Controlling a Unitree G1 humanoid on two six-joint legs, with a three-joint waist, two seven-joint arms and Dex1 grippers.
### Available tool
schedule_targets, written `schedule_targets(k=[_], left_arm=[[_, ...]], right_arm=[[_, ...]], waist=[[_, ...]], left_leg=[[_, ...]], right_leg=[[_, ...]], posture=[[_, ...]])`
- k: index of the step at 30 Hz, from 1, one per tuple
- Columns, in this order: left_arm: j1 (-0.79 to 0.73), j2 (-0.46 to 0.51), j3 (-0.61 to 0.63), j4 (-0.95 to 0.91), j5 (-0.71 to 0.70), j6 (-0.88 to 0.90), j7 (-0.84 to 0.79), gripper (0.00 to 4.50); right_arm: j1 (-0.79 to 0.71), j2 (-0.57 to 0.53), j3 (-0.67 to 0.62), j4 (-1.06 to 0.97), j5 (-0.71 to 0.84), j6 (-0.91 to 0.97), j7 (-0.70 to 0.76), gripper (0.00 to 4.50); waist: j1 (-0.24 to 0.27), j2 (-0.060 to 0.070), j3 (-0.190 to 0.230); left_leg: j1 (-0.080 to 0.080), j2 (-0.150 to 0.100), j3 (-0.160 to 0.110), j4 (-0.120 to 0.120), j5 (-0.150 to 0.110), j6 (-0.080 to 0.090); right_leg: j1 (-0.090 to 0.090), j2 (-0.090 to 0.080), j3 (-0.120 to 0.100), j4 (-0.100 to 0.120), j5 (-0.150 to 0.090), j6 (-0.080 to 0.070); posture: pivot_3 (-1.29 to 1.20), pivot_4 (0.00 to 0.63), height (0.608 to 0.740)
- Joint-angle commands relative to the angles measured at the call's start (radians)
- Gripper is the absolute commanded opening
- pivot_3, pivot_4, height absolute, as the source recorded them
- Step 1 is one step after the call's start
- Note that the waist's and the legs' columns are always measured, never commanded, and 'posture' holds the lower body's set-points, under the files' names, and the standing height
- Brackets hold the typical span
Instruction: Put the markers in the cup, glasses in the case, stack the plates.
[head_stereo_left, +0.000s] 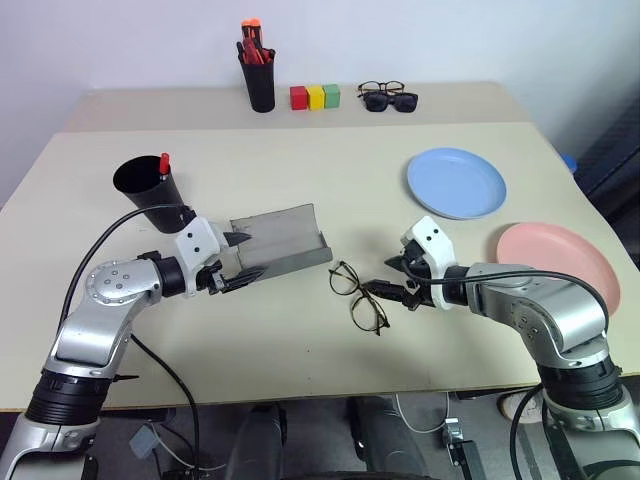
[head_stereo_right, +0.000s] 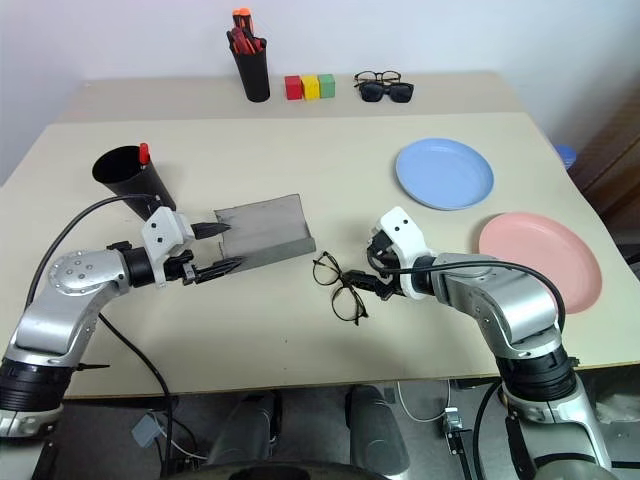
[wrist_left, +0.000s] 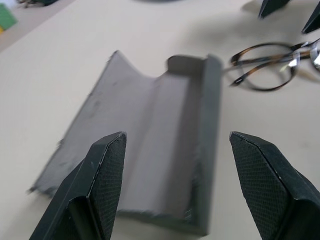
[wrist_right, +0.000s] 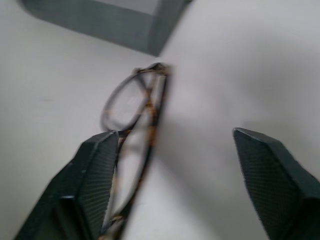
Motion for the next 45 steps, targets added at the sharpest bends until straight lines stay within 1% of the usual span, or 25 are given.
schedule_targets(k=[1, 8, 9, 11, 14, 15, 17, 21, 24, 26, 27, 29, 30, 32, 33, 37, 41, 44, 45], left_arm=[[0.025, 0.033, 0.027, -0.07, -0.051, 0.025, -0.043, 3.36], [0.052, 0.047, 0.026, -0.101, -0.064, 0.042, -0.041, 3.36], [0.054, 0.047, 0.028, -0.102, -0.063, 0.043, -0.039, 3.36], [0.059, 0.048, 0.031, -0.105, -0.062, 0.044, -0.035, 3.36], [0.068, 0.049, 0.035, -0.105, -0.06, 0.038, -0.031, 3.36], [0.071, 0.049, 0.036, -0.105, -0.059, 0.035, -0.031, 3.36], [0.078, 0.048, 0.037, -0.103, -0.057, 0.03, -0.029, 3.36], [0.093, 0.045, 0.048, -0.1, -0.055, 0.025, -0.017, 3.36], [0.113, 0.031, 0.09, -0.094, -0.057, 0.024, 0.026, 3.36], [0.136, 0.025, 0.137, -0.087, -0.061, 0.029, 0.061, 3.36], [0.149, 0.025, 0.159, -0.083, -0.058, 0.028, 0.074, 3.36], [0.171, 0.029, 0.193, -0.071, -0.053, 0.029, 0.091, 3.36], [0.185, 0.032, 0.211, -0.064, -0.049, 0.028, 0.099, 3.36], [0.215, 0.039, 0.242, -0.056, -0.045, 0.025, 0.107, 3.36], [0.224, 0.042, 0.251, -0.055, -0.046, 0.026, 0.108, 3.36], [0.238, 0.053, 0.261, -0.057, -0.042, 0.03, 0.109, 3.36], [0.274, 0.051, 0.287, -0.092, -0.049, 0.048, 0.132, 3.36], [0.313, 0.045, 0.302, -0.134, -0.055, 0.058, 0.147, 3.36], [0.326, 0.043, 0.31, -0.146, -0.056, 0.061, 0.155, 3.36]], right_arm=[[0.004, 0.034, 0.013, -0.026, 0.011, 0.034, -0.042, 3.79], [0.001, 0.063, 0.019, -0.007, 0.015, 0.064, -0.076, 3.79], [0.002, 0.065, 0.023, -0.003, 0.015, 0.067, -0.078, 3.56], [0.002, 0.066, 0.027, -0.001, 0.015, 0.073, -0.08, 2.98], [0.0, 0.061, 0.027, -0.002, 0.016, 0.078, -0.08, 1.51], [-0.001, 0.059, 0.027, 0.0, 0.016, 0.079, -0.081, 0.93], [-0.004, 0.055, 0.025, 0.003, 0.018, 0.079, -0.081, 0.04], [-0.015, 0.034, 0.021, -0.009, 0.024, 0.082, -0.083, 0.04], [-0.044, -0.05, 0.055, -0.049, -0.004, 0.019, -0.046, 0.04], [-0.091, -0.111, 0.073, -0.088, -0.003, -0.049, 0.013, 0.04], [-0.121, -0.125, 0.078, -0.097, 0.002, -0.076, 0.04, 0.04], [-0.19, -0.127, 0.1, -0.082, -0.003, -0.13, 0.078, 0.04], [-0.252, -0.114, 0.133, -0.041, -0.028, -0.179, 0.104, 0.04], [-0.387, -0.072, 0.22, 0.095, -0.1, -0.316, 0.183, 0.04], [-0.452, -0.049, 0.272, 0.185, -0.148, -0.393, 0.226, 0.04], [-0.638, 0.073, 0.416, 0.581, -0.313, -0.706, 0.381, 0.04], [-0.785, 0.237, 0.492, 1.002, -0.442, -1.022, 0.508, 0.04], [-0.827, 0.31, 0.501, 1.19, -0.484, -1.193, 0.626, 0.04], [-0.838, 0.33, 0.497, 1.246, -0.498, -1.235, 0.643, 0.04]], waist=[[0.001, 0.0, 0.0], [0.003, 0.0, 0.0], [0.003, 0.0, 0.0], [0.002, 0.0, 0.0], [0.002, 0.0, 0.0], [0.002, 0.0, 0.0], [0.002, 0.0, 0.0], [0.004, -0.001, -0.001], [0.005, 0.0, -0.001], [0.004, 0.0, 0.0], [0.004, 0.0, 0.0], [-0.006, 0.001, 0.0], [-0.013, 0.001, 0.0], [-0.027, 0.001, 0.001], [-0.025, 0.002, 0.001], [-0.021, 0.001, 0.0], [-0.024, 0.001, 0.001], [-0.023, 0.001, 0.001], [-0.021, 0.002, 0.001]], left_leg=[[0.0, 0.0, 0.0, 0.0, 0.0, 0.0], [0.0, 0.0, 0.001, 0.001, 0.0, 0.0], [0.0, 0.0, 0.001, 0.001, 0.0, 0.0], [0.0, 0.0, 0.001, 0.001, 0.0, 0.0], [0.0, 0.0, 0.001, 0.0, 0.0, 0.0], [0.0, 0.0, 0.001, 0.0, 0.0, 0.0], [0.0, 0.0, 0.001, 0.0, 0.0, 0.0], [0.001, 0.0, 0.001, 0.001, 0.0, 0.0], [0.0, 0.0, 0.001, 0.001, 0.0, 0.0], [0.0, 0.0, 0.001, 0.001, 0.0, 0.0], [0.0, 0.0, 0.001, 0.001, 0.0, 0.0], [0.0, 0.0, 0.001, 0.0, 0.0, 0.0], [0.001, 0.001, 0.002, 0.0, 0.0, 0.0], [0.001, 0.001, 0.002, -0.001, 0.0, 0.0], [0.002, 0.002, 0.002, 0.0, 0.0, 0.0], [0.001, 0.002, 0.003, -0.001, 0.0, 0.0], [0.0, 0.002, 0.003, -0.001, 0.0, 0.0], [0.0, 0.002, 0.003, -0.004, 0.0, 0.0], [0.0, 0.002, 0.003, -0.005, 0.0, 0.0]], right_leg=[[0.0, 0.0, 0.0, 0.0, 0.0, 0.0], [0.0, 0.0, 0.0, -0.001, 0.0, -0.001], [0.0, 0.0, 0.0, -0.001, 0.0, -0.001], [0.0, 0.0, 0.0, -0.001, 0.0, -0.001], [0.0, 0.0, 0.0, -0.001, 0.0, -0.001], [0.0, 0.0, 0.0, -0.001, 0.0, -0.001], [0.0, 0.0, 0.0, -0.001, 0.0, -0.001], [0.001, 0.0, 0.001, -0.001, -0.001, -0.001], [0.001, -0.001, 0.001, -0.001, -0.001, -0.001], [0.001, -0.001, 0.001, -0.002, -0.001, -0.001], [0.0, -0.001, 0.001, -0.002, -0.001, -0.001], [0.0, 0.0, 0.001, -0.001, -0.001, -0.001], [-0.001, 0.0, 0.001, -0.001, 0.0, -0.001], [-0.001, 0.001, 0.0, -0.001, 0.0, -0.002], [-0.001, 0.001, 0.001, 0.0, 0.0, -0.002], [-0.001, 0.001, 0.0, -0.001, 0.0, -0.002], [-0.001, 0.0, 0.0, -0.001, 0.002, 0.001], [-0.003, 0.0, 0.0, -0.001, 0.003, 0.002], [-0.003, 0.0, 0.0, -0.001, 0.003, 0.002]], posture=[[0.0, 0.15, 0.74], [0.0, 0.15, 0.74], [0.0, 0.15, 0.74], [0.0, 0.15, 0.74], [0.0, 0.15, 0.74], [0.0, 0.15, 0.74], [0.0, 0.15, 0.74], [0.0, 0.15, 0.74], [0.0, 0.15, 0.74], [0.0, 0.15, 0.74], [0.0, 0.15, 0.74], [0.0, 0.15, 0.74], [0.0, 0.15, 0.74], [0.0, 0.15, 0.74], [0.0, 0.15, 0.74], [0.0, 0.15, 0.74], [0.0, 0.15, 0.74], [0.0, 0.15, 0.74], [0.0, 0.15, 0.74]])
